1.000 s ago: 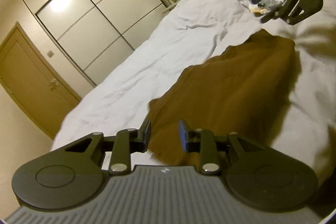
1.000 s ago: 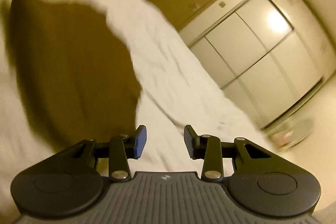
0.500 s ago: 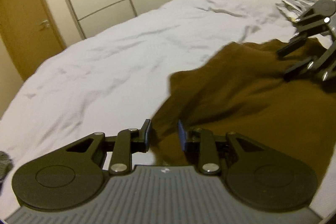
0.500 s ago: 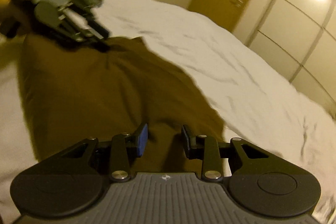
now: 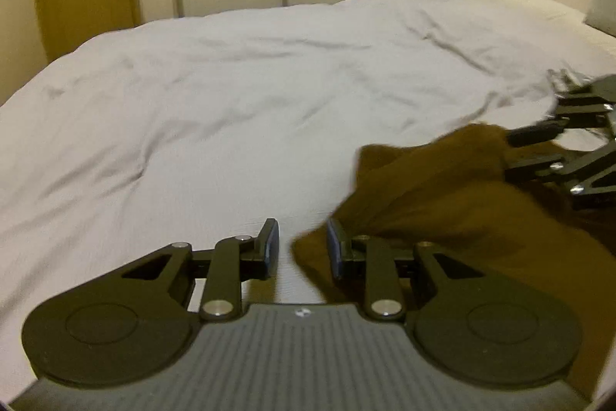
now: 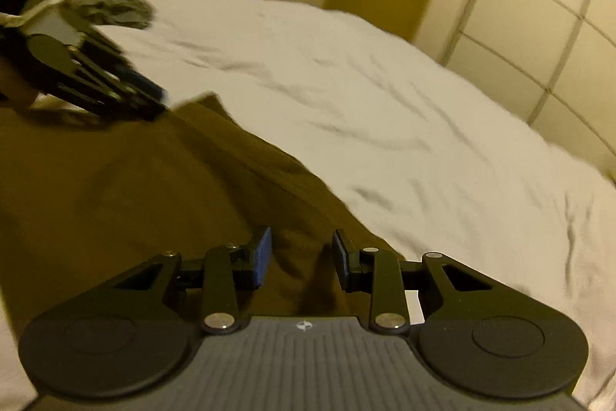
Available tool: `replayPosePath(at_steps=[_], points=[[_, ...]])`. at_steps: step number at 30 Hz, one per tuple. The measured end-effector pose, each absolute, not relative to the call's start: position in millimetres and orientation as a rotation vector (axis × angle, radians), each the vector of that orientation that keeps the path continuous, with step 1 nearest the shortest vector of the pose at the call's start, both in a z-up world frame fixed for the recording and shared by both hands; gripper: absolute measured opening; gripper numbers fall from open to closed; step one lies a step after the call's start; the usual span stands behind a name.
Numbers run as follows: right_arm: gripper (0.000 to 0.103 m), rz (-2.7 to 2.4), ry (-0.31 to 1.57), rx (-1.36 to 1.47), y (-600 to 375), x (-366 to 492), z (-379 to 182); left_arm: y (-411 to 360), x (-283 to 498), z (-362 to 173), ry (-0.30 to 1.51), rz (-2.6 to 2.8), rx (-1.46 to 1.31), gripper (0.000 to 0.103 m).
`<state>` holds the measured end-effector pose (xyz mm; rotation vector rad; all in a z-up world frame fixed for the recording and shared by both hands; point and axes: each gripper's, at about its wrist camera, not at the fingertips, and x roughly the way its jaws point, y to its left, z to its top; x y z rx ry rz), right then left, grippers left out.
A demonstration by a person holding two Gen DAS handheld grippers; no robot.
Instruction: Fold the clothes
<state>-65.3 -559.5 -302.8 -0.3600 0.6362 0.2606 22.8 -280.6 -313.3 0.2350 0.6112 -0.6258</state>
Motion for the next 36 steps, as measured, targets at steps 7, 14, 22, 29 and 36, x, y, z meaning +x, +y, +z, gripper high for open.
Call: replayPosePath(at_steps=[7, 14, 22, 29, 36], points=[[0.039, 0.183, 0.646, -0.123, -623.8, -89.3, -282.9, -219.3, 25.6, -309.6, 0.758, -0.585, -0.108, 0.028], [0.042, 0.216, 0.745, 0.249, -679.0, -80.2, -290.7, -213.3, 41.7, -334.6, 0.961, -0.770, -0.465, 0.039], [0.003, 0.272, 0.809, 0.521, -693.2, -52.4, -327.7, -211.1, 42.3, -334.4, 0.903, -0.747, -0.481, 0.001], [0.002, 0.212, 0.615, 0.373, -687.9, -96.0, -289.7, -226.3, 29.6, -290.7, 0.672, -0.821, -0.325, 0.001], [0.025, 0.114, 0.693, 0.362, -692.7, -89.1, -314.0, -236.7, 54.4, -312.4, 0.813, -0.709, -0.267, 0.032]])
